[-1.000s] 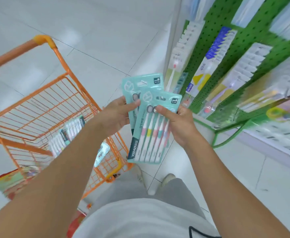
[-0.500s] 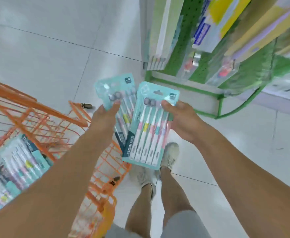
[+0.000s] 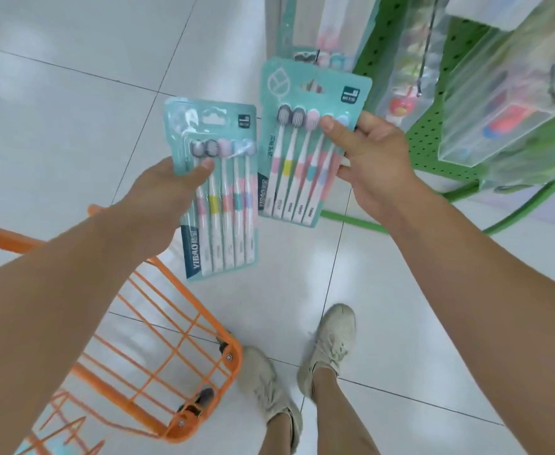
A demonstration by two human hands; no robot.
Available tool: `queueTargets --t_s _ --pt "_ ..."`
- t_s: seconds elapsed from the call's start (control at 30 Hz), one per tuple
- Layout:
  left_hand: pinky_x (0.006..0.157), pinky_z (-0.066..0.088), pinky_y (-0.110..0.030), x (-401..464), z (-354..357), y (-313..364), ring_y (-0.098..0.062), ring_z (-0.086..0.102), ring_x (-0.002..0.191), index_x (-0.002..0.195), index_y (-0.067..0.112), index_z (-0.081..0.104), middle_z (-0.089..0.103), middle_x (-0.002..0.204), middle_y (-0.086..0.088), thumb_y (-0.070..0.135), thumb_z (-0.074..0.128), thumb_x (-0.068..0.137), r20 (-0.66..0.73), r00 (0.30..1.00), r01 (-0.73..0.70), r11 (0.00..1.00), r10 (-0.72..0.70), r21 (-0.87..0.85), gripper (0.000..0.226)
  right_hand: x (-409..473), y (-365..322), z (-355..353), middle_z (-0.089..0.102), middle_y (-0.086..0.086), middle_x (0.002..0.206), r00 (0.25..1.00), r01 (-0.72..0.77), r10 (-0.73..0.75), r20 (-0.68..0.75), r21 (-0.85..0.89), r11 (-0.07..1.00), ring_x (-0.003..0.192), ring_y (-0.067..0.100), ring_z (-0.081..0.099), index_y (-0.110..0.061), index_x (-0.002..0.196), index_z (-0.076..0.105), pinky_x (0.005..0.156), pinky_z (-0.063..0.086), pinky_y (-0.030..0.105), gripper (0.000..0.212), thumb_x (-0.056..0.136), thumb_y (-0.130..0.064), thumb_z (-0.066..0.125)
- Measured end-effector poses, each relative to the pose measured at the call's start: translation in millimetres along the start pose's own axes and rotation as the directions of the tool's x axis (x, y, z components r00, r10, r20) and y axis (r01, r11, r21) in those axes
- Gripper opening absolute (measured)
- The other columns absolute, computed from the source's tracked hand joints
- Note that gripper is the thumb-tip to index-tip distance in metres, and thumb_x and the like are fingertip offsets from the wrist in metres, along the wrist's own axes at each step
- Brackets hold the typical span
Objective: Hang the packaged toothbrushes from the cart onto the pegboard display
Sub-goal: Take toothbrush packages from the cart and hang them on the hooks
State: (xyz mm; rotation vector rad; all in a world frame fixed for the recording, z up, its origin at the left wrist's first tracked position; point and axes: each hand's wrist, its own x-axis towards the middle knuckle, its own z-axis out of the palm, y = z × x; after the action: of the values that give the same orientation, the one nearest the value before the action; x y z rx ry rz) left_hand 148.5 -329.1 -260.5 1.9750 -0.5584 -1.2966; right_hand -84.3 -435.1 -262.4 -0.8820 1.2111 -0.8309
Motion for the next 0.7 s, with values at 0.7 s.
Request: queueTargets --t_s 0.7 --pt "0.105 0.048 -0.05 -8 18 14 -0.024 0.069 0.112 0.126 0.024 0.065 0.074 0.117 0.001 0.036 0.055 0.099 0.29 0.956 -0.043 0.999 0.045 -0.015 0.031 70 -6 35 0.058 -0.013 0.075 0.964 0.008 -0.055 -0.259 -0.181 0.983 0.065 0.002 0.054 -0.018 0.094 0.061 0.06 0.043 0.018 0.03 0.089 -0.045 0.074"
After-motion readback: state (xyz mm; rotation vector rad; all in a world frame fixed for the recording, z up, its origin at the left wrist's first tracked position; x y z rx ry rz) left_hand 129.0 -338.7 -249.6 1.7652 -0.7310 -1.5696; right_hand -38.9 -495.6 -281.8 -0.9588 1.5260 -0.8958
